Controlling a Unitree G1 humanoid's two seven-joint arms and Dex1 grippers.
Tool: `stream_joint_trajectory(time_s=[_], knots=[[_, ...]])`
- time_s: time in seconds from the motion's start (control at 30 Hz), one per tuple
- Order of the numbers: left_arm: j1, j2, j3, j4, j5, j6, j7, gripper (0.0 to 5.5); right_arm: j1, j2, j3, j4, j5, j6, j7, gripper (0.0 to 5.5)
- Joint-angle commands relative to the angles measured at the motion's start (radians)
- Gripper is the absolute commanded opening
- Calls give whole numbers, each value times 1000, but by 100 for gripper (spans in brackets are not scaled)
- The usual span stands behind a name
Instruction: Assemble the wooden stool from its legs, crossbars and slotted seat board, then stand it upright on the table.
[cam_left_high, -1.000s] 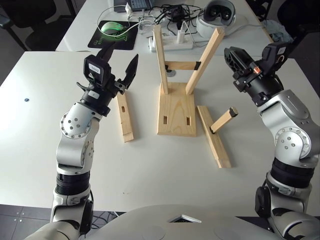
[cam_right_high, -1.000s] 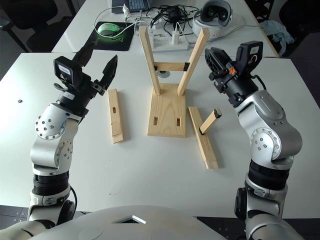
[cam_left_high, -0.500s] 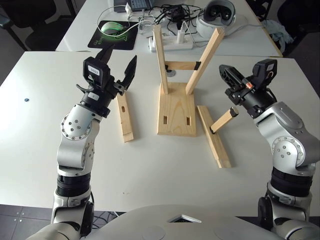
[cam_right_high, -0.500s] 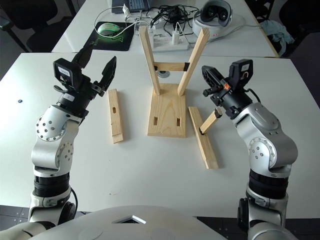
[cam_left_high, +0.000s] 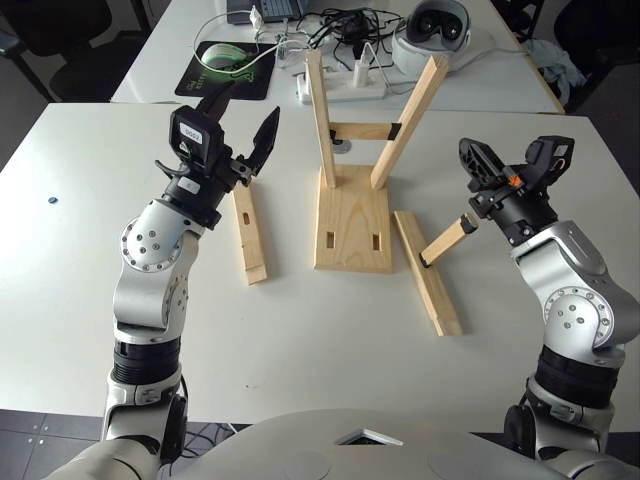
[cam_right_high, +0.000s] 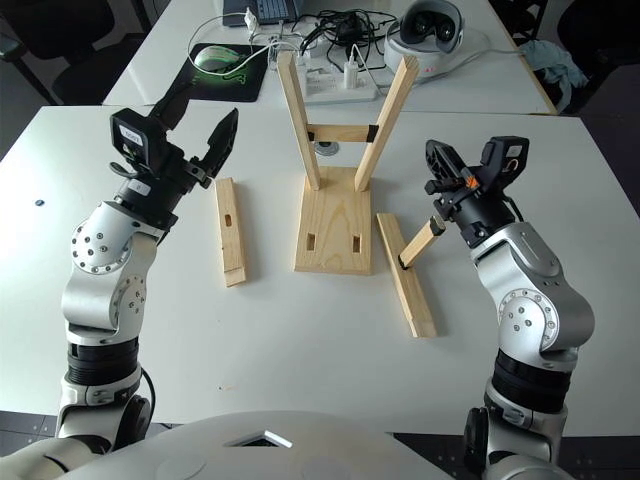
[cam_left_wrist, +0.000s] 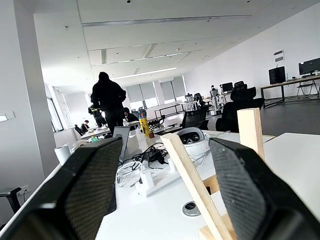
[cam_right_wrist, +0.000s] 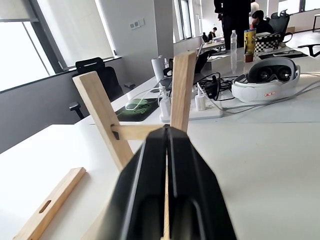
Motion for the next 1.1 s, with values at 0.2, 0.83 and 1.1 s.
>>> stream_joint_trajectory(time_s=[0.2, 0.83, 1.1], knots=[[-29, 16, -2, 15, -17, 13, -27, 320, -22, 25, -21, -51, 15, -10, -70, 2], [-91, 43, -4, 63, -42, 31, -87, 320, 50, 80, 62, -158, 2, 6, -116, 2], [-82, 38, -1, 55, -37, 28, -79, 320, -114, 58, -35, -145, 29, -41, -181, 2]])
